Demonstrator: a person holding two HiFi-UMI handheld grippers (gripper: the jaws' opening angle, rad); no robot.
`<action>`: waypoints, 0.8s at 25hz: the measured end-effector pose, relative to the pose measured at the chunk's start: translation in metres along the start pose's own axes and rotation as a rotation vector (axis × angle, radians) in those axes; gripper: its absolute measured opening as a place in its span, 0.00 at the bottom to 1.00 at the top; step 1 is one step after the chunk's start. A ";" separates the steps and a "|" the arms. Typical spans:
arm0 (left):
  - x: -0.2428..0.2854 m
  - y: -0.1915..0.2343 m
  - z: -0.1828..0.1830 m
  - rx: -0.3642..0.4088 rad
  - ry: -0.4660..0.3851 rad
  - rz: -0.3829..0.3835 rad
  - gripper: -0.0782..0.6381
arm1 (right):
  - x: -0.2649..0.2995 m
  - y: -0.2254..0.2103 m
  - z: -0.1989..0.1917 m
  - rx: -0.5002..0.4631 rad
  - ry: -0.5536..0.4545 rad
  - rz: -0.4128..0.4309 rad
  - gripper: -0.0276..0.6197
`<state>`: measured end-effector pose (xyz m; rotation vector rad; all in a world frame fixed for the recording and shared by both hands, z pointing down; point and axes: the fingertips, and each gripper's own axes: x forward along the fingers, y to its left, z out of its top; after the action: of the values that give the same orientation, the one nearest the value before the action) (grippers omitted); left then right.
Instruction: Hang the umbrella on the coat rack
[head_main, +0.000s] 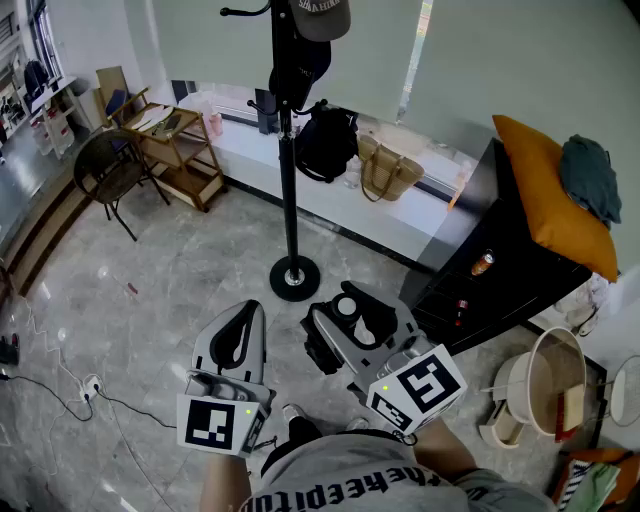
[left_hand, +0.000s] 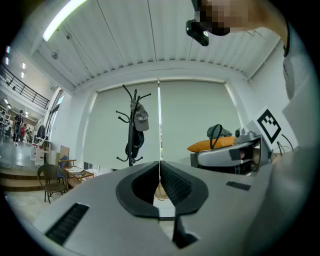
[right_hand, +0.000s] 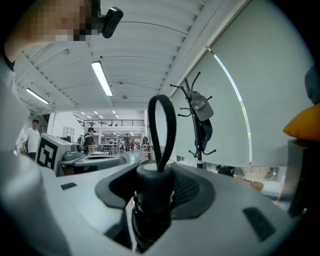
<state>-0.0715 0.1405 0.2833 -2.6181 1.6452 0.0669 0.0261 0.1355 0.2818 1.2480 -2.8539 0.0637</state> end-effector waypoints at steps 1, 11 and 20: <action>-0.001 0.002 0.000 -0.003 0.001 -0.003 0.13 | 0.001 0.002 0.000 -0.001 0.001 -0.001 0.35; 0.000 0.030 0.000 0.002 -0.007 -0.008 0.13 | 0.016 0.008 0.001 -0.006 -0.003 -0.039 0.35; -0.008 0.076 -0.005 0.000 -0.012 0.041 0.13 | 0.030 0.011 -0.004 0.018 -0.005 -0.081 0.36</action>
<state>-0.1435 0.1147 0.2872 -2.5794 1.6949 0.0839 -0.0027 0.1215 0.2864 1.3672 -2.8097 0.0839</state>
